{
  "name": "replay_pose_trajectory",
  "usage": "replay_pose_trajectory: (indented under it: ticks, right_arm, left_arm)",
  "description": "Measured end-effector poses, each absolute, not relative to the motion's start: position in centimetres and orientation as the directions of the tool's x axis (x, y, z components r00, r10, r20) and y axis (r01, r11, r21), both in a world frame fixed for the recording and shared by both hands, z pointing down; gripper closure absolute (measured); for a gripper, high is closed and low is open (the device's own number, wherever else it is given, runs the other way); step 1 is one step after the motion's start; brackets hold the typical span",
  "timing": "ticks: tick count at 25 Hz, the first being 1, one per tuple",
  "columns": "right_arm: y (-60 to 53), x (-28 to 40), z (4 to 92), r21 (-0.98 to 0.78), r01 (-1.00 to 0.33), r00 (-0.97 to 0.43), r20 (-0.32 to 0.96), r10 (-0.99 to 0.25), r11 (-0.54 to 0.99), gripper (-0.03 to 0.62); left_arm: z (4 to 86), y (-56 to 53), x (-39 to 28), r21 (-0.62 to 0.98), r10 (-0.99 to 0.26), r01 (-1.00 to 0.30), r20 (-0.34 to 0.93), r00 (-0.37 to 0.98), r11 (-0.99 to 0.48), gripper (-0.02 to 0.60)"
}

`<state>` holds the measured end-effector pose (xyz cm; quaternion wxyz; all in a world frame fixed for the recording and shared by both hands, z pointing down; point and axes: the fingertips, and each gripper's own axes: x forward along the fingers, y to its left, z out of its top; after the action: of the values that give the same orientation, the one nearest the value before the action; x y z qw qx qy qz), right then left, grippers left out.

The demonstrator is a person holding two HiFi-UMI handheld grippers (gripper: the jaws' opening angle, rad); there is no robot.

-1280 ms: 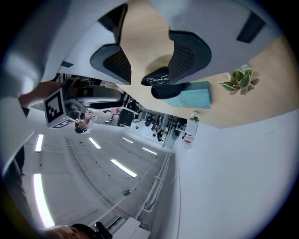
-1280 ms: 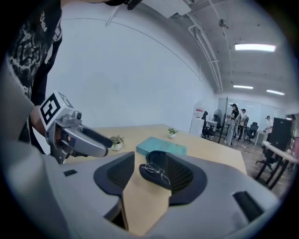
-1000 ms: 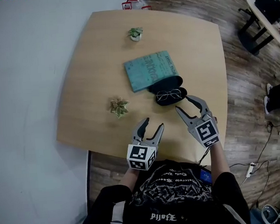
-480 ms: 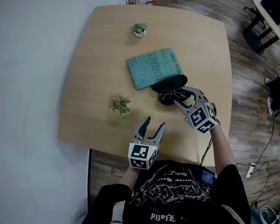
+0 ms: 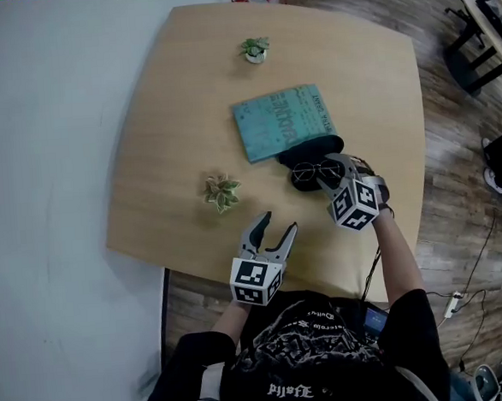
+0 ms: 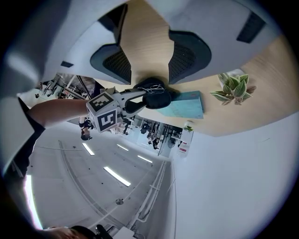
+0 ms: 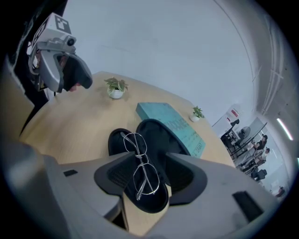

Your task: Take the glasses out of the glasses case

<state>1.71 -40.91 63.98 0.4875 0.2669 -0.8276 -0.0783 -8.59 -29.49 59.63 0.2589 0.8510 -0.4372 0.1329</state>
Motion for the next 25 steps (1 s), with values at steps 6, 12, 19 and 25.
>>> replay_pose_trajectory:
  ticks: [6,12,19,25]
  right_arm:
    - [-41.4,0.9,65.7,0.387,-0.322,-0.370,0.789,-0.491,0.864,0.384]
    - [-40.9,1.2,65.7,0.332,-0.285,-0.384,0.820,-0.425,0.899,0.385]
    - [-40.2,0.7,67.6,0.351,-0.167,-0.334,0.859,-0.387,0.922,0.385]
    - [-40.8,0.4,68.2,0.308,-0.205,-0.353,0.862,-0.364,0.929,0.410]
  left_arm:
    - [60.3,-30.3,-8.9,0.327,-0.670,-0.817,0.466,0.577,-0.476,0.324]
    - [60.9,-31.2,-9.1,0.332,-0.671,-0.822,0.474,0.570,-0.463,0.324]
    - [61.5,-31.6,-8.8,0.331,-0.665,-0.820,0.479,0.573,-0.468,0.324]
    - [62.1,-31.7,-9.2,0.331,-0.661,-0.825,0.494,0.565,-0.458,0.324]
